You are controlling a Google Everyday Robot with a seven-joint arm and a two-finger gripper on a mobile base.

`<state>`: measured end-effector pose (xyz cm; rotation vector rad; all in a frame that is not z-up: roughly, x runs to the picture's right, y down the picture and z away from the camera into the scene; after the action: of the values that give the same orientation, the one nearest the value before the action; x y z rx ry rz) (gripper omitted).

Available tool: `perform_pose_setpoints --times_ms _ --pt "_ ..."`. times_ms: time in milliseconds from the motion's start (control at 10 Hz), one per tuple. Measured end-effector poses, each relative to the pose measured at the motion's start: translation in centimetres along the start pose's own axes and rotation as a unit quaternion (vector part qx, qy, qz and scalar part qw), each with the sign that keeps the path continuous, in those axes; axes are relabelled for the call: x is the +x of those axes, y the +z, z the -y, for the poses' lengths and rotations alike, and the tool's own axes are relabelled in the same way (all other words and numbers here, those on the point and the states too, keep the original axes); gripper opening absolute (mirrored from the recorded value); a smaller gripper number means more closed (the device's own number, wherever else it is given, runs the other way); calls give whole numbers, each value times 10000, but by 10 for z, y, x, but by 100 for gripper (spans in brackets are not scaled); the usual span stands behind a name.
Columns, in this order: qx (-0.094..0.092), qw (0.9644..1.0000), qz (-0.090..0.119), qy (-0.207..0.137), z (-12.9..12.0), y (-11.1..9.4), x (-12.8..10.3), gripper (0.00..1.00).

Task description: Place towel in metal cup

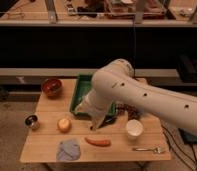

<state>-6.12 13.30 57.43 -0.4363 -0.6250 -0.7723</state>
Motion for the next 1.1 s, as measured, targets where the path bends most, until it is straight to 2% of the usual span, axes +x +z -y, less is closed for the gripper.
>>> perform_pose_setpoints --times_ms 100,200,300,400,500,700,900,1100 --pt "-37 9998 100 -173 -1 13 -23 65" --pt "-113 9986 253 -440 -4 39 -59 65" --pt "-183 9971 369 -641 -8 63 -82 65" --pt "-258 9956 460 -780 -12 82 -96 65" --pt "-409 9930 570 -954 -19 111 -110 65" --pt "-637 9902 637 -1070 -29 150 -113 65" --pt "-775 9901 526 -1049 -34 177 -103 65" --pt "-862 9900 320 -1066 -27 185 -97 65"
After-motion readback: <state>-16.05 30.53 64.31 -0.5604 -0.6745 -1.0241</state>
